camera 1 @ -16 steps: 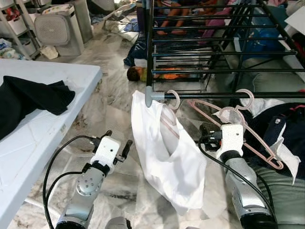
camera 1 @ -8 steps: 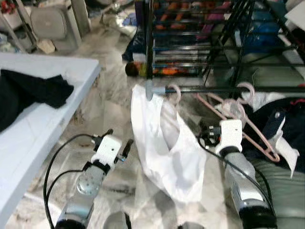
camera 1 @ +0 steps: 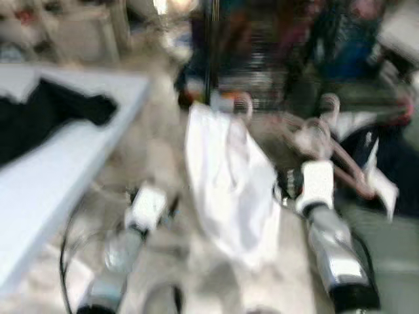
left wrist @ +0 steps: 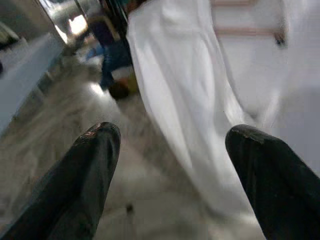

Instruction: Hang hanger

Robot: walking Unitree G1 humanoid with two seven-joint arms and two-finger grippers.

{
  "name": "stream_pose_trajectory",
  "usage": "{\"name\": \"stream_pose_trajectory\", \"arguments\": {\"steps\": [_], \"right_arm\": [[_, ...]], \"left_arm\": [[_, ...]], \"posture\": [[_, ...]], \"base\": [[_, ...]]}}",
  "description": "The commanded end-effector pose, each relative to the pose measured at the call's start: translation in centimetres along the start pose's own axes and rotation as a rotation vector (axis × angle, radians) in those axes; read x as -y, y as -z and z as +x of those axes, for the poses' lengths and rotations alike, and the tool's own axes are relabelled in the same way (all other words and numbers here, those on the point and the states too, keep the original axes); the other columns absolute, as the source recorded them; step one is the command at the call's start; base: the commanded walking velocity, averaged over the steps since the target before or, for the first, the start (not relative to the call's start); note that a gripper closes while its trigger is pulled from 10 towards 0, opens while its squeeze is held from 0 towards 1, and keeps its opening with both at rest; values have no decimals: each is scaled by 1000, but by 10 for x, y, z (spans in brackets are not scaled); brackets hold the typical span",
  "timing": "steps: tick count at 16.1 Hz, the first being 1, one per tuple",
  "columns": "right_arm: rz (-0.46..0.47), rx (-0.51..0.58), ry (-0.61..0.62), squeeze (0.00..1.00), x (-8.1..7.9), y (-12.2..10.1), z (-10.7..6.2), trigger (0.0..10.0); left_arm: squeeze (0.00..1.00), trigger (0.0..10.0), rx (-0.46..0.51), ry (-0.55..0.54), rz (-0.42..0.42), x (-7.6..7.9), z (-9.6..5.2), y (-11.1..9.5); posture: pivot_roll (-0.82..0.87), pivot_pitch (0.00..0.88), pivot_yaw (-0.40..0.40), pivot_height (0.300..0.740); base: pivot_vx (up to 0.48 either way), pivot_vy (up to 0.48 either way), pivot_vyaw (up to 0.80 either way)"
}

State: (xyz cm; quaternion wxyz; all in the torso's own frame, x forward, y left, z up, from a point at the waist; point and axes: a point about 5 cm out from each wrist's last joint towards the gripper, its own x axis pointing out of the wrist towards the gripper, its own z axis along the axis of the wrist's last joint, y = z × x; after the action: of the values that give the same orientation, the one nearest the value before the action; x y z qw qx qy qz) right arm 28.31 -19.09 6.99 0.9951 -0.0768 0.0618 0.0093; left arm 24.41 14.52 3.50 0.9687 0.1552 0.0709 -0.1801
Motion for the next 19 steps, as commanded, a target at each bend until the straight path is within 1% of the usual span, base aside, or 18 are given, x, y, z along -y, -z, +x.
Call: {"name": "stream_pose_trajectory", "arguments": {"steps": [1,4,6,10,13,14,15,17,19], "right_arm": [[3,8,-4,0,0,-2,1,10000],[4,6,-9,0,0,-1,1,10000],[7,8,-21,0,-1,-2,2,10000],[10,12,-42,0,-5,-2,1,10000],[16,9,-50,0,-7,-1,-1,10000],[16,8,-52,0,-7,-1,-1,10000],[15,6,-58,0,-8,-1,0,10000],[13,5,-71,0,-9,-1,0,10000],[15,9,-79,0,-11,-2,1,10000]], "left_arm": [[0,10000,31,0,26,-6,6,-9],[0,10000,28,3,29,-6,6,-9],[0,10000,28,5,30,-5,6,-8],[0,10000,20,-32,38,-8,8,-8],[0,10000,-19,-121,64,-21,10,-2],[0,10000,-23,-129,62,-23,10,-2],[0,10000,-33,-175,66,-28,10,-1],[0,10000,-48,-194,75,-30,9,1],[0,10000,-39,-215,71,-30,9,0]], "posture": [[-53,0,14,740],[-53,0,14,740],[-53,0,13,740],[-58,0,19,740],[-58,0,21,740],[-58,0,21,740],[-58,0,21,740],[-53,0,19,740],[-51,0,17,740]], "base": [[-255,0,0],[-251,0,0],[0,0,0],[0,0,800],[0,0,800],[0,0,800],[0,0,800],[0,0,800],[0,0,800]]}}
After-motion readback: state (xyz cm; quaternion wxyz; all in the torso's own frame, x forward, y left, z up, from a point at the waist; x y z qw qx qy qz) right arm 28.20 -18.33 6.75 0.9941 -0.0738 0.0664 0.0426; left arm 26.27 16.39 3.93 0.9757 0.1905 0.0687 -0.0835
